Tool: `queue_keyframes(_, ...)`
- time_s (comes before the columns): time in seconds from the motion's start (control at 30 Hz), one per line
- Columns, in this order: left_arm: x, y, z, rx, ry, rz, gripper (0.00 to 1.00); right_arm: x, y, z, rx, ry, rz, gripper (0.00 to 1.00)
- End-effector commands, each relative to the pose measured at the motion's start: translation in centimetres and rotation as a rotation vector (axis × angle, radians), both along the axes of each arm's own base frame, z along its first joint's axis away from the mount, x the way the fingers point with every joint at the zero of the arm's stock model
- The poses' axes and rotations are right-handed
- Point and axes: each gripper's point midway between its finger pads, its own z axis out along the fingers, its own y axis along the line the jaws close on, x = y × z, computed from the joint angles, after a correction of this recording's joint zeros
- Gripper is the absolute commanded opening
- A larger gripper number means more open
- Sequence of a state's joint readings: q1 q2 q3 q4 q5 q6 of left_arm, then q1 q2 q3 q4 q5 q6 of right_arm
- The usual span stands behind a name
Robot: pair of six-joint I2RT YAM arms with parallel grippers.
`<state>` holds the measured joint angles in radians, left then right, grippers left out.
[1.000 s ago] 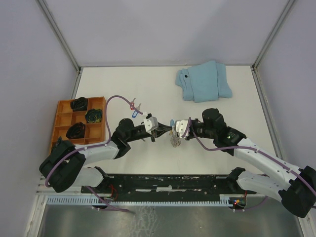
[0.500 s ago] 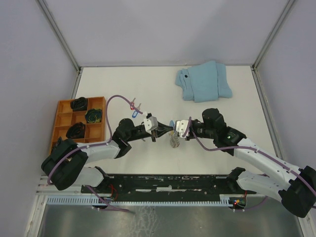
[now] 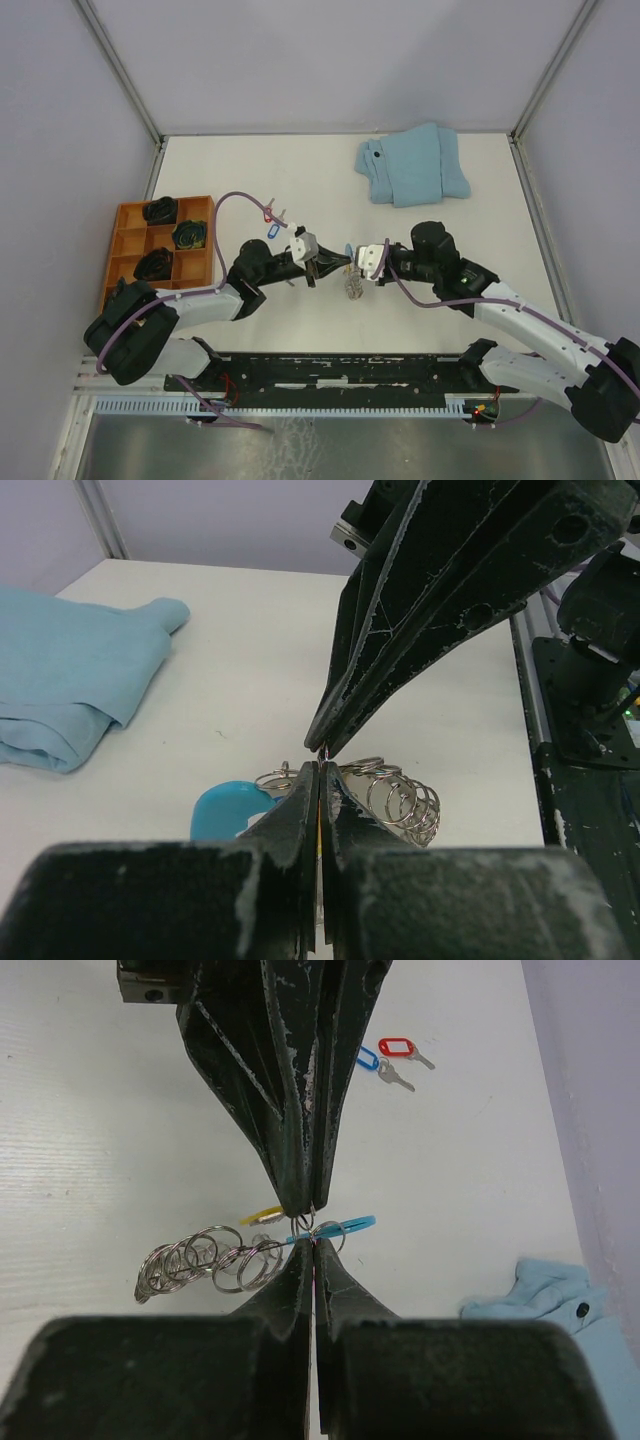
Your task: Put the keys on the keyring
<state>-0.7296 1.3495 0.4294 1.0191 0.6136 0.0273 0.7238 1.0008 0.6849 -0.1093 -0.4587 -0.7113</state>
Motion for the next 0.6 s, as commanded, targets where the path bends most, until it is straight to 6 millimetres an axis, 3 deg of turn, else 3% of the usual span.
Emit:
queue_keyframes(0.0, 0.2, 0.1, 3.0, -0.095, 0.021, -0.017, 0.03, -0.5, 1.0, 2.7, 0.092, -0.074, 0.057, 0.01)
queue_keyframes(0.57, -0.6, 1.0, 1.9, -0.113, 0.208, -0.093, 0.03, 0.0, 0.8, 4.0, 0.188, -0.096, 0.018, 0.01)
